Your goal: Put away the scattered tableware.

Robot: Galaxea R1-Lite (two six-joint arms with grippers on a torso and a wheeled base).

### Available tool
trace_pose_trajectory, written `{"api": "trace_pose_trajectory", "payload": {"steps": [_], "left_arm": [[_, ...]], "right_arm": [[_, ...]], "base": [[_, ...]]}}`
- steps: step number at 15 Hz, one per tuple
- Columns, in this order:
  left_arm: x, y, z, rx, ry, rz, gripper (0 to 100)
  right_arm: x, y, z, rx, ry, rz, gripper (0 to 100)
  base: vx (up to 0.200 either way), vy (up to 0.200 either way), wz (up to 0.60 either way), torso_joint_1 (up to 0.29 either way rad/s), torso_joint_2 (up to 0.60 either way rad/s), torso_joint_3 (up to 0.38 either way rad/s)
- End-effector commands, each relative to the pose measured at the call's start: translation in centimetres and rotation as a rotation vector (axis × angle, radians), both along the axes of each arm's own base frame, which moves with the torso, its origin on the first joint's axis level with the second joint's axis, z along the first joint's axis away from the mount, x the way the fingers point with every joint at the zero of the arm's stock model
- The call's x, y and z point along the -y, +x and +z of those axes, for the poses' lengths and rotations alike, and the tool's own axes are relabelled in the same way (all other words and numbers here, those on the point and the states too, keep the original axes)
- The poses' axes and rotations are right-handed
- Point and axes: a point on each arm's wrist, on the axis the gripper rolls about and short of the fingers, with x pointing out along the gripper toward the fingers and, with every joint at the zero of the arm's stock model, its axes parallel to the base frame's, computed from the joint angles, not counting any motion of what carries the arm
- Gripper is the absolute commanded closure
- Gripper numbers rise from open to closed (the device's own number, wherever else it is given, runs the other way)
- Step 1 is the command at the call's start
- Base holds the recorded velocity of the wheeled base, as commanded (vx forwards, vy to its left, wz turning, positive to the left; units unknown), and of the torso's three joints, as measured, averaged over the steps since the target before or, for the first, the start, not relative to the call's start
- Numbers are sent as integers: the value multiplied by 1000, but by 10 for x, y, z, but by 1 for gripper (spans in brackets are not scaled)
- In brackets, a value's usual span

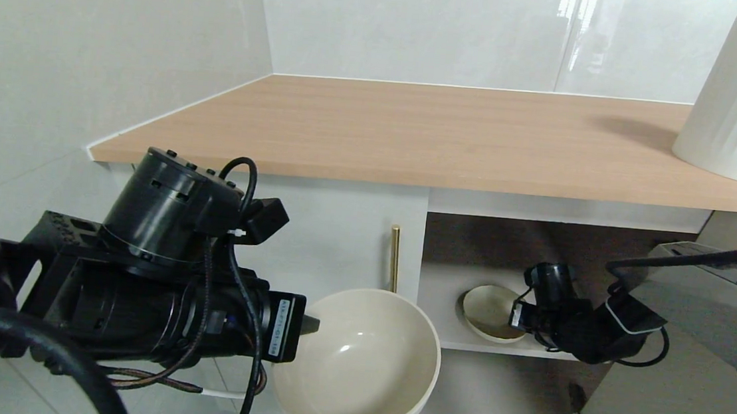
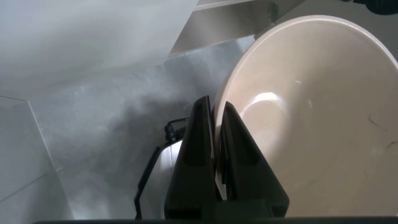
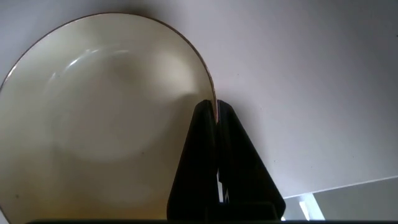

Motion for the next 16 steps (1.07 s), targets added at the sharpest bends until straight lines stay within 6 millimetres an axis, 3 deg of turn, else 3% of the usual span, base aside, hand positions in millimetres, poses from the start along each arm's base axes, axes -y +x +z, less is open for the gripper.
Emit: {"api": "trace_pose_trajectory", "payload": {"steps": [1, 2, 3, 9, 11, 16], "left_arm": [[0, 0, -1, -2, 1, 0, 100], [0, 0, 0, 1, -1, 0, 100], [0, 0, 0, 1, -1, 0, 100], [0, 0, 0, 1, 0, -1, 100], [0, 1, -1, -2, 3, -1, 100], [28, 19, -41, -20, 108, -25, 100]], "right_arm": [[0, 0, 1, 5, 2, 0, 100], [0, 2, 3, 23, 6, -2, 100], [0, 2, 2, 23, 5, -1, 0], [0, 3, 6, 64, 18, -6, 0], [0, -2, 16, 74, 23, -6, 0], [-11, -96, 116, 107, 65, 263, 0]], "base": [[0, 0, 0, 0, 0, 0], [0, 0, 0, 0, 0, 0], [0, 0, 0, 0, 0, 0], [0, 0, 0, 0, 0, 0], [0, 0, 0, 0, 0, 0], [0, 0, 0, 0, 0, 0]]}}
